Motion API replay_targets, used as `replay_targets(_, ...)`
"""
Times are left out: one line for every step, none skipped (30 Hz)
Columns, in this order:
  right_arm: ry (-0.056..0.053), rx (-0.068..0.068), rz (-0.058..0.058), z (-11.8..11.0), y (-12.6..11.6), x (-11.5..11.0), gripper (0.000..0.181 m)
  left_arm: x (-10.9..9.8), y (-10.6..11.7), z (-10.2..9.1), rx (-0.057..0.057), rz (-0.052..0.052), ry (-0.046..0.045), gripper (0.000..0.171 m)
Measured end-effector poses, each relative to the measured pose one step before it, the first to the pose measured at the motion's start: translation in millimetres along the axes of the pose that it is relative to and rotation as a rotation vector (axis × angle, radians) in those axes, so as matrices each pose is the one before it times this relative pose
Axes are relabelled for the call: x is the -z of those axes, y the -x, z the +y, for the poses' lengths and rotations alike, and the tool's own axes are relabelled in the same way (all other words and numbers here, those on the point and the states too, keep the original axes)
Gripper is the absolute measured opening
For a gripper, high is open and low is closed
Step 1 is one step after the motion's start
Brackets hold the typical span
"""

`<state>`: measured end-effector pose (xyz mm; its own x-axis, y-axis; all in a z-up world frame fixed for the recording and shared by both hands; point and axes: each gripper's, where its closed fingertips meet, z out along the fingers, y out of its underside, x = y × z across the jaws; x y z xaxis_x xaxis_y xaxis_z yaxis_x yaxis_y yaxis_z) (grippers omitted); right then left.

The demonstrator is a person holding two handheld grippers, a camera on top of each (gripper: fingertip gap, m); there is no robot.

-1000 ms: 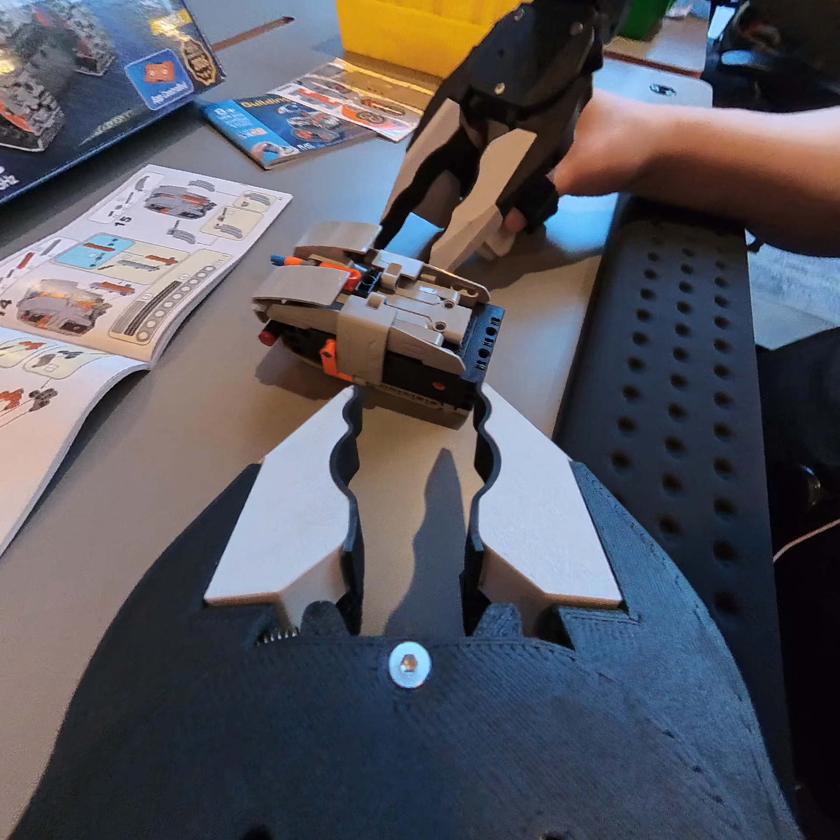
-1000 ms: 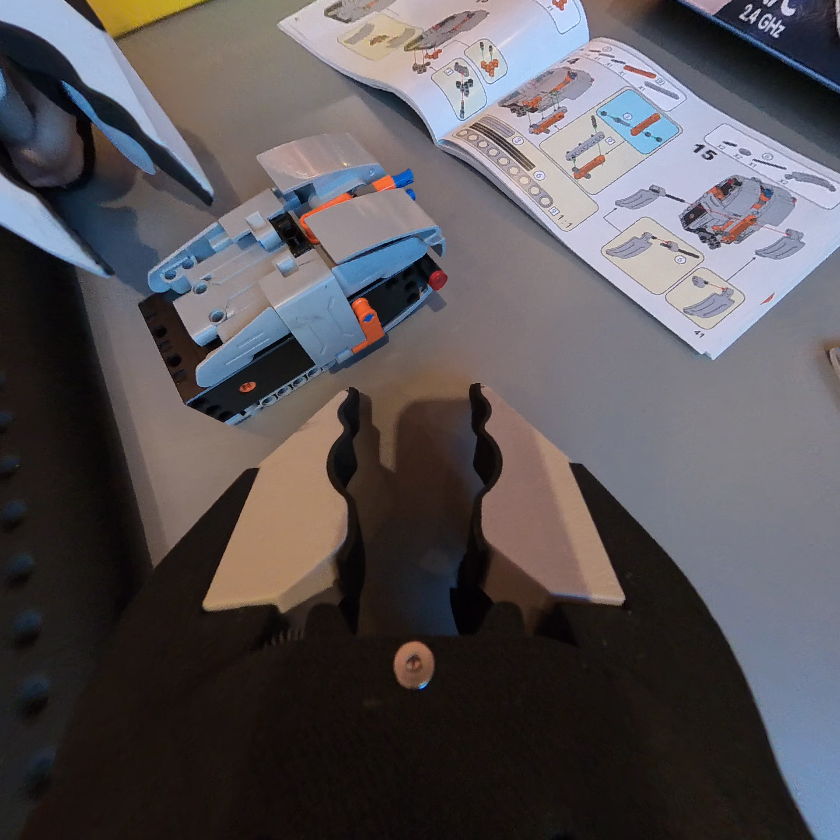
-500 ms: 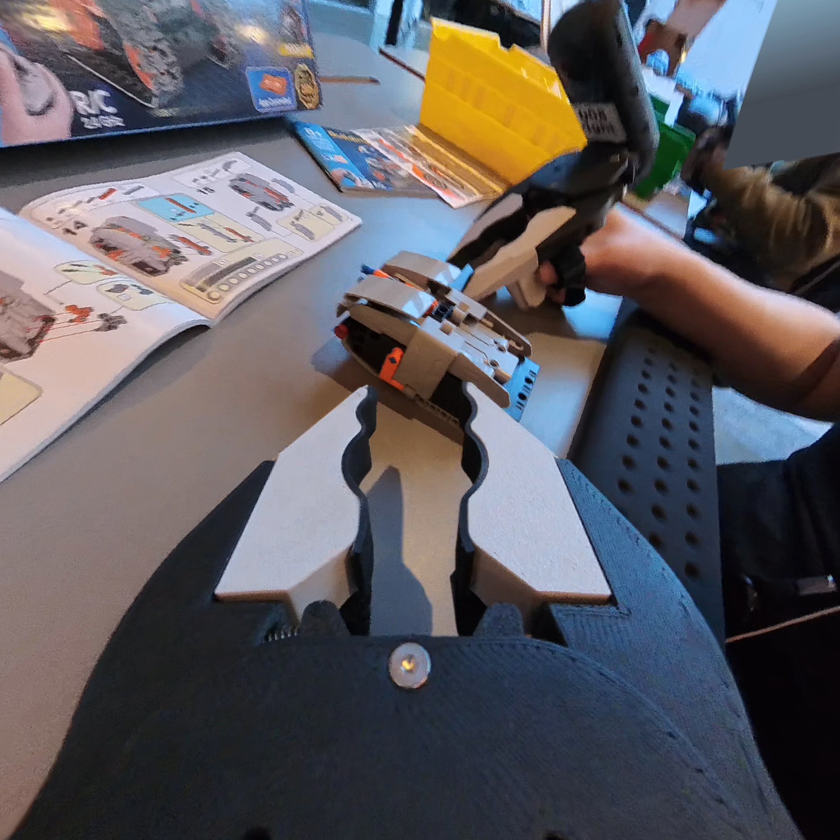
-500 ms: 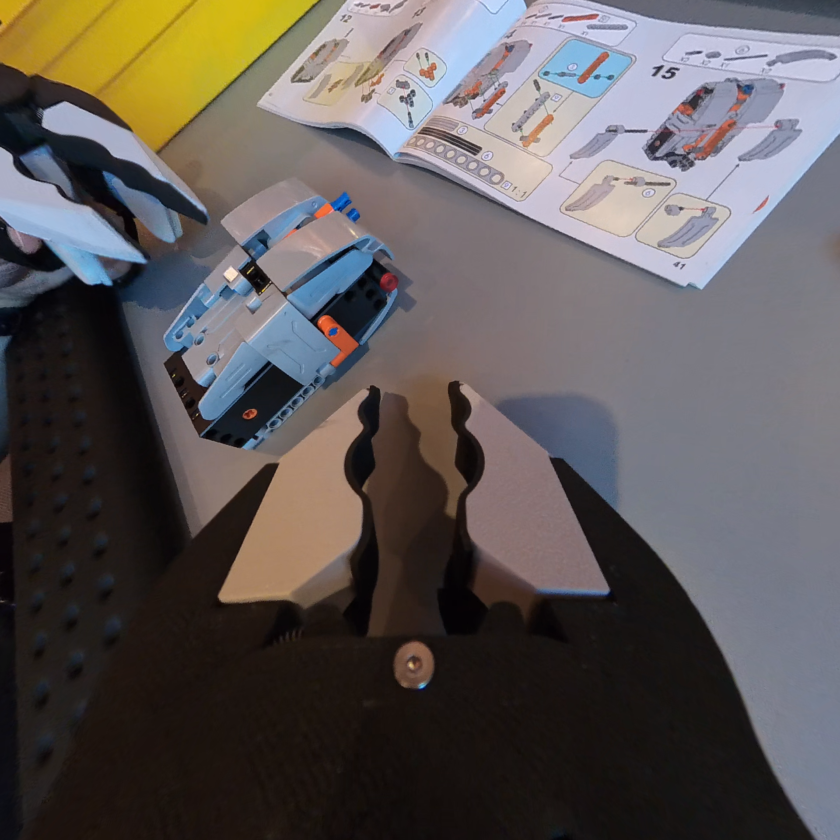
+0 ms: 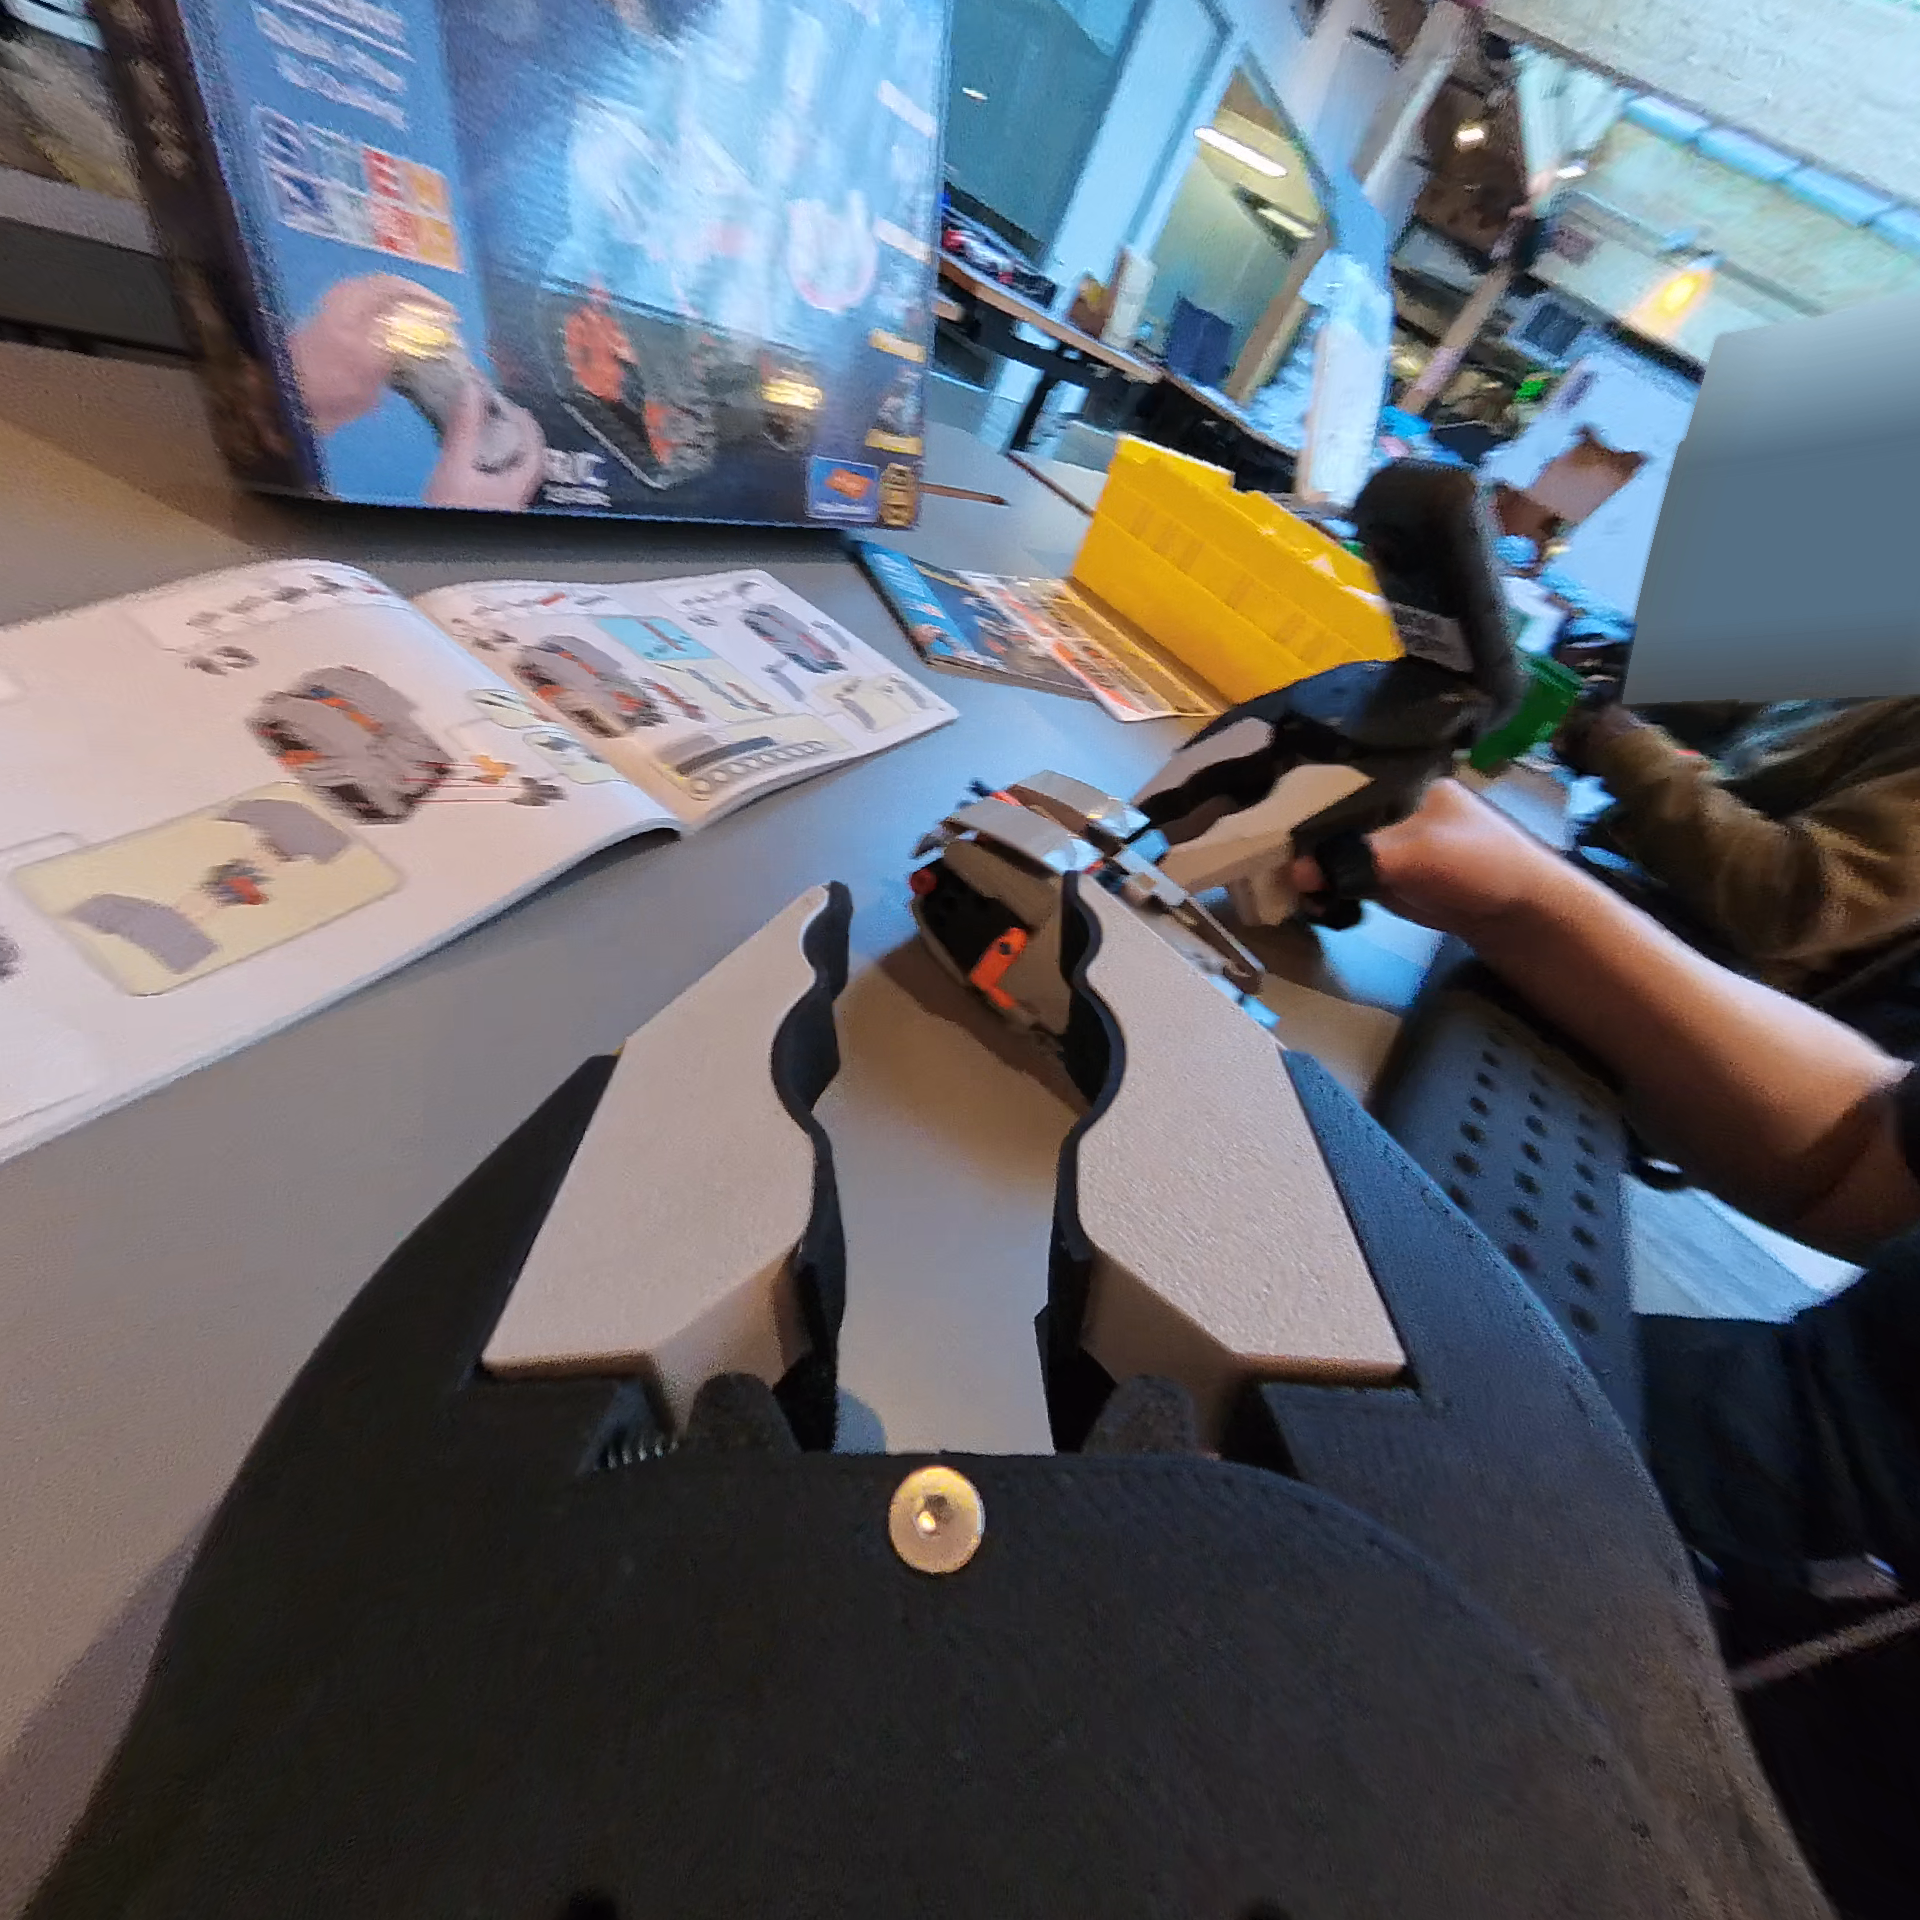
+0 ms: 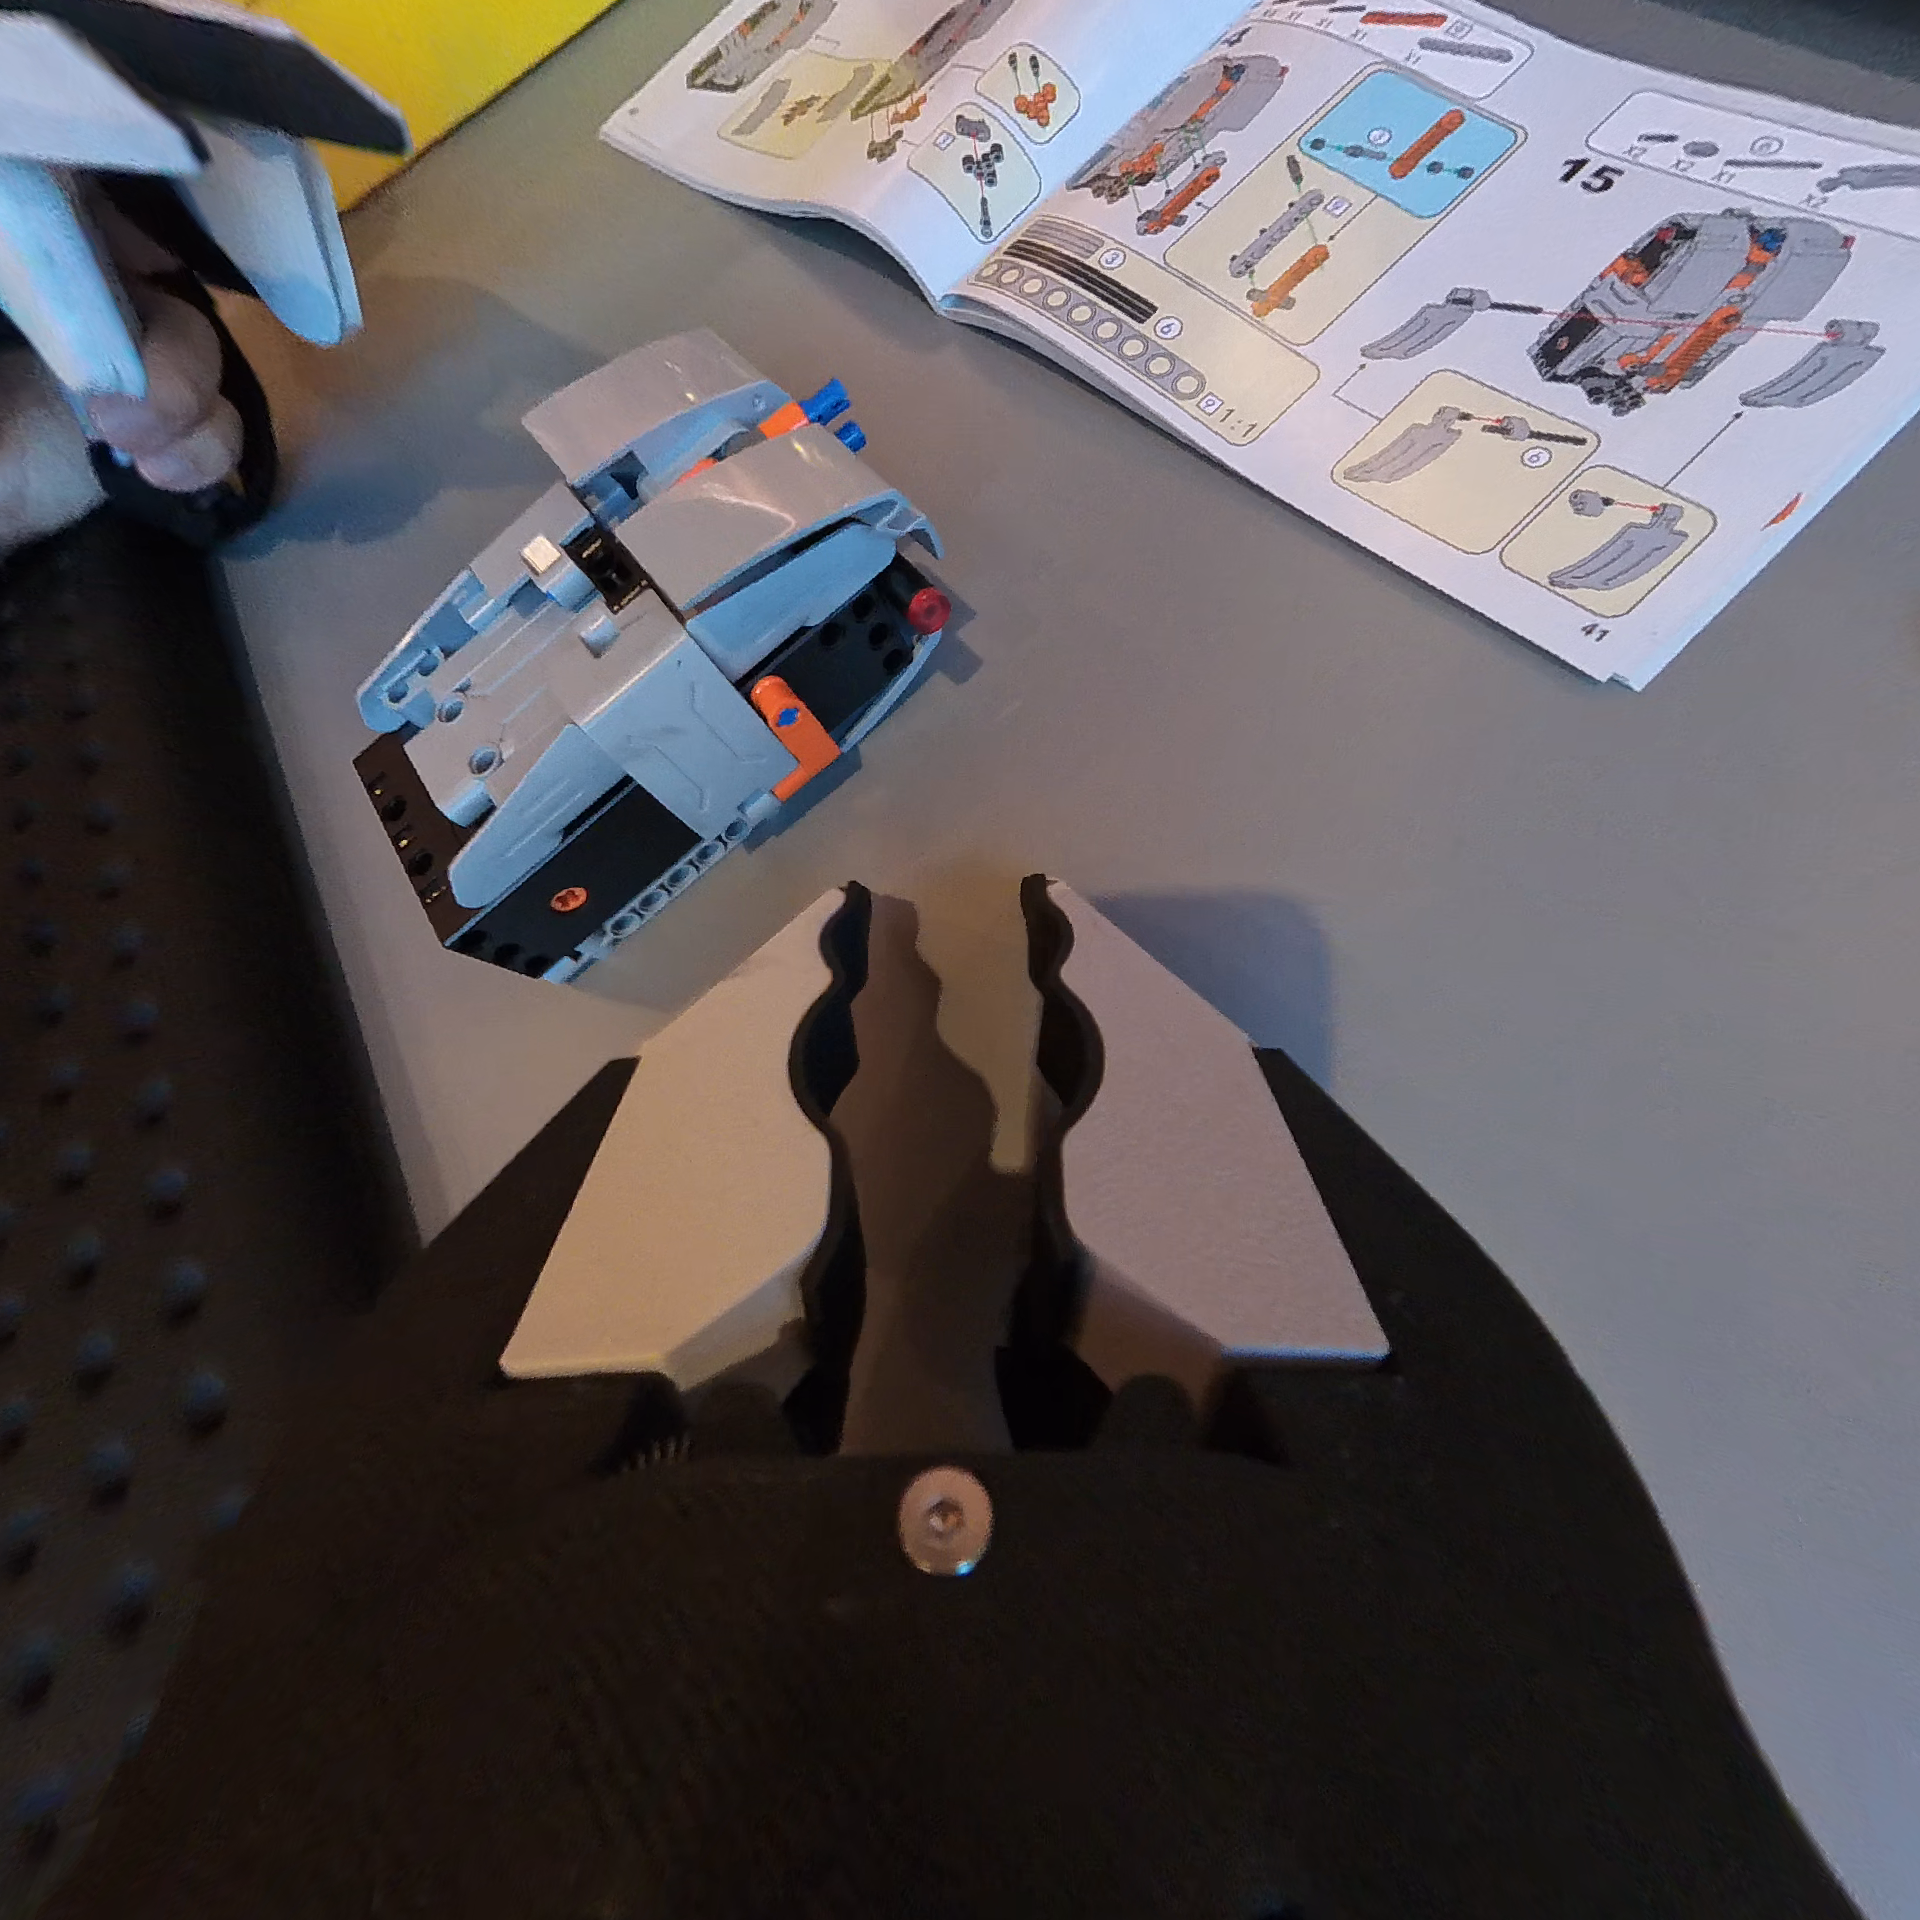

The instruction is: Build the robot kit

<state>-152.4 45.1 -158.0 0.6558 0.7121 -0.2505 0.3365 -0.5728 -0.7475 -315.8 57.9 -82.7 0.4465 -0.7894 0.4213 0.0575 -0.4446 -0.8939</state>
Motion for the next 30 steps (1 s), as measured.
replay_targets(-0.0006, 0.0251, 0.0231, -0.70, -1.76, 0.31, 0.029, 2.03, 6.83, -1.43, -0.0268, -0.0518, -0.00449, 0.041)
replay_targets(-0.0066, 0.0319, 0.0273, -1.66, -2.15, 0.70, 0.029, 1.98, 7.44, -0.71, -0.0359, -0.0582, 0.00174, 0.043)
replay_targets(-0.0090, 0.0335, 0.0267, -2.28, -1.92, 1.02, 0.029, 1.78, 7.60, -0.26, -0.0405, -0.0628, 0.00538, 0.046)
replay_targets(-0.0111, 0.0330, 0.0203, -2.74, -0.99, 1.05, 0.029, 0.87, 5.68, -0.05, -0.0418, -0.0513, 0.00447, 0.050)
replay_targets(-0.0136, 0.0316, 0.0105, -3.13, 0.43, 1.20, 0.029, -0.46, 3.30, 1.32, -0.0344, -0.0358, 0.00956, 0.054)
replay_targets(-0.0143, 0.0271, 0.0053, -3.21, 1.24, 0.89, 0.029, -1.83, 0.33, 3.50, -0.0230, -0.0155, 0.02135, 0.058)
replay_targets(-0.0112, 0.0217, 0.0061, -2.52, 0.93, 0.62, 0.029, -2.59, -3.00, 4.82, -0.0141, 0.0076, 0.03102, 0.060)
replay_targets(-0.0059, 0.0178, 0.0115, -1.62, -0.05, 0.51, 0.029, -2.85, -4.60, 4.61, -0.0082, 0.0195, 0.03125, 0.061)
replay_targets(-0.0022, 0.0174, 0.0133, -0.76, -0.80, 0.31, 0.029, -2.48, -4.99, 3.58, -0.0054, 0.0235, 0.02278, 0.061)
replay_targets(0.0012, 0.0163, 0.0098, 0.01, -0.40, 0.00, 0.029, -2.12, -5.74, 2.27, -0.0037, 0.0302, 0.01297, 0.060)
replay_targets(0.0056, 0.0119, 0.0026, 0.84, 0.20, -0.29, 0.029, -1.85, -6.22, 1.54, 0.0022, 0.0356, 0.00890, 0.059)
replay_targets(0.0091, 0.0058, -0.0011, 1.57, 0.51, -0.59, 0.029, -1.57, -5.51, 0.74, 0.0074, 0.0326, 0.00586, 0.058)
replay_targets(0.0091, 0.0033, 0.0006, 1.53, 0.24, -0.64, 0.029, -1.19, -5.26, 0.23, 0.0069, 0.0325, 0.00220, 0.055)
replay_targets(0.0063, 0.0053, 0.0024, 0.96, -0.01, -0.21, 0.029, -1.25, -4.48, 0.54, 0.0056, 0.0288, 0.00337, 0.054)
replay_targets(0.0032, 0.0074, 0.0038, 0.33, -0.07, 0.02, 0.029, -1.21, -2.30, 1.08, 0.0029, 0.0153, 0.00806, 0.054)
replay_targets(0.0022, 0.0065, 0.0048, 0.17, -0.35, 0.08, 0.029, -1.04, -1.16, 1.54, -0.0020, 0.0062, 0.01033, 0.053)
replay_targets(0.0025, 0.0045, 0.0023, 0.34, 0.06, -0.07, 0.029, -1.01, -0.78, 1.50, -0.0042, 0.0029, 0.01042, 0.053)
replay_targets(0.0030, 0.0033, -0.0020, 0.41, 0.61, -0.38, 0.028, -0.74, -0.31, 1.28, -0.0050, -0.0015, 0.00917, 0.053)
replay_targets(0.0037, 0.0030, -0.0034, 0.48, 0.96, -0.51, 0.028, -0.55, -0.07, 1.01, -0.0050, -0.0030, 0.00723, 0.053)
replay_targets(0.0062, 0.0035, -0.0013, 1.00, 0.50, -0.62, 0.028, -0.64, -0.36, 0.91, -0.0037, 0.0001, 0.00634, 0.053)
replay_targets(0.0077, 0.0052, 0.0009, 1.20, 0.28, -0.64, 0.028, -0.42, -0.38, 0.68, -0.0019, 0.0018, 0.00526, 0.053)
replay_targets(0.0070, 0.0067, 0.0018, 1.05, 0.11, -0.57, 0.028, -0.46, -0.26, 0.65, -0.0009, 0.0016, 0.00451, 0.052)
replay_targets(0.0051, 0.0078, 0.0013, 0.79, 0.34, -0.48, 0.027, -0.32, -0.44, 0.55, -0.0011, 0.0020, 0.00370, 0.052)
replay_targets(0.0036, 0.0074, 0.0000, 0.37, 0.60, -0.35, 0.027, -0.27, -0.47, 0.34, -0.0014, 0.0025, 0.00270, 0.051)
replay_targets(0.0031, 0.0062, 0.0001, 0.24, 0.52, -0.31, 0.027, -0.25, -0.51, 0.37, -0.0015, 0.0029, 0.00293, 0.050)
replay_targets(0.0037, 0.0050, 0.0008, 0.44, 0.23, -0.33, 0.026, -0.26, -0.60, 0.46, -0.0023, 0.0029, 0.00350, 0.049)
replay_targets(0.0042, 0.0033, 0.0023, 0.45, -0.01, -0.23, 0.026, -0.34, -0.34, 0.44, -0.0026, 0.0009, 0.00357, 0.049)
replay_targets(-0.0039, -0.0028, -0.0015, -0.65, 0.32, -0.09, 0.026, -0.26, -0.13, 0.44, -0.0023, -0.0009, 0.00308, 0.049)
replay_targets(-0.0196, -0.0191, -0.0085, -3.29, 0.43, 0.15, 0.026, -0.36, 0.63, -0.43, 0.0000, -0.0050, -0.00048, 0.049)
replay_targets(-0.0375, -0.0399, -0.0184, -6.71, 0.79, 0.57, 0.026, -0.55, 1.02, -2.86, 0.0121, -0.0041, -0.01380, 0.052)
